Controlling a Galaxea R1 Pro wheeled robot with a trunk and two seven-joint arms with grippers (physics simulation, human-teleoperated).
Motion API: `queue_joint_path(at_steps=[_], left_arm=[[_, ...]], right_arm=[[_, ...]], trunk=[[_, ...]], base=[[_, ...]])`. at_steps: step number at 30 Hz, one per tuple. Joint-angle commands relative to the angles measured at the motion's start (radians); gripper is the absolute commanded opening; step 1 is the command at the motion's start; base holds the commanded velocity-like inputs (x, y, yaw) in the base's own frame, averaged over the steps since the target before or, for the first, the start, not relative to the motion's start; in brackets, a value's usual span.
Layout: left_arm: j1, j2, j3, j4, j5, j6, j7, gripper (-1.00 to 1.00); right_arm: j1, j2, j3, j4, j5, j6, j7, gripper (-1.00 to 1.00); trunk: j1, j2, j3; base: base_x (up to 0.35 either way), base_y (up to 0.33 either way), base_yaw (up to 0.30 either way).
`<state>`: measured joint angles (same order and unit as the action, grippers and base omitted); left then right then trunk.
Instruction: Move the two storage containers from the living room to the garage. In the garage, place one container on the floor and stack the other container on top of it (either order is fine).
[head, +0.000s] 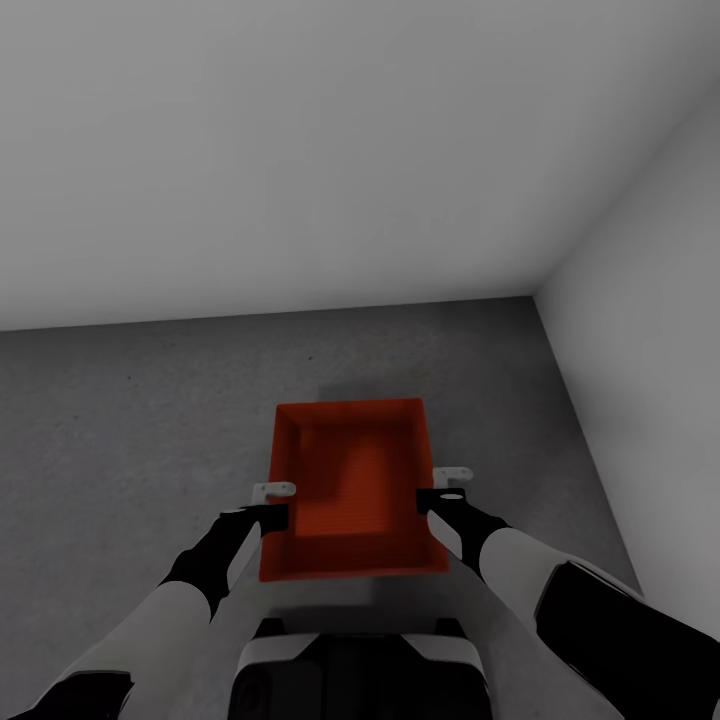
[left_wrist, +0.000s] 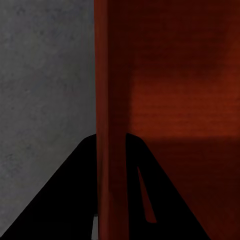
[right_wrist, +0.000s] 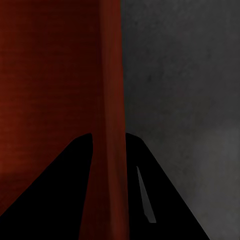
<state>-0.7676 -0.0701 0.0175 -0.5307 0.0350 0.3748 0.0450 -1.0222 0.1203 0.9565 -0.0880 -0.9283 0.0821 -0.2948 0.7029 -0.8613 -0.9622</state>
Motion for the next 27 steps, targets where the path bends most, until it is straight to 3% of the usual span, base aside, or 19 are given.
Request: queue_joint_path(at_steps=[1,13,19,27], left_arm=[[0.001,0.001,-0.008,0.01,0.011,0.006,0.01,-1.0],[0.001,0.001,-0.008,0.014,0.011,0.006,0.01,-1.0],[0.001,0.001,-0.008,0.013,0.011,0.006,0.01,-1.0],[0.001,0.001,-0.008,0.014,0.011,0.006,0.01,-1.0]], right_arm=[[-0.001,-0.011,-0.025,-0.006,0.014,0.007,-0.004,-1.0],[-0.001,-0.01,-0.025,-0.006,0.014,0.007,-0.004,-1.0],[-0.001,-0.01,-0.025,-0.006,0.014,0.007,-0.004,-1.0],[-0.001,-0.01,-0.025,-0.006,0.015,0.007,-0.004,-1.0]], trunk=[[0.004,-0.008,-0.004],[0.05,-0.092,-0.041],[0.05,-0.092,-0.041],[0.081,-0.148,-0.066]], base=[[0.0,0.0,0.0],[0.0,0.0,0.0],[0.0,0.0,0.0],[0.0,0.0,0.0]])
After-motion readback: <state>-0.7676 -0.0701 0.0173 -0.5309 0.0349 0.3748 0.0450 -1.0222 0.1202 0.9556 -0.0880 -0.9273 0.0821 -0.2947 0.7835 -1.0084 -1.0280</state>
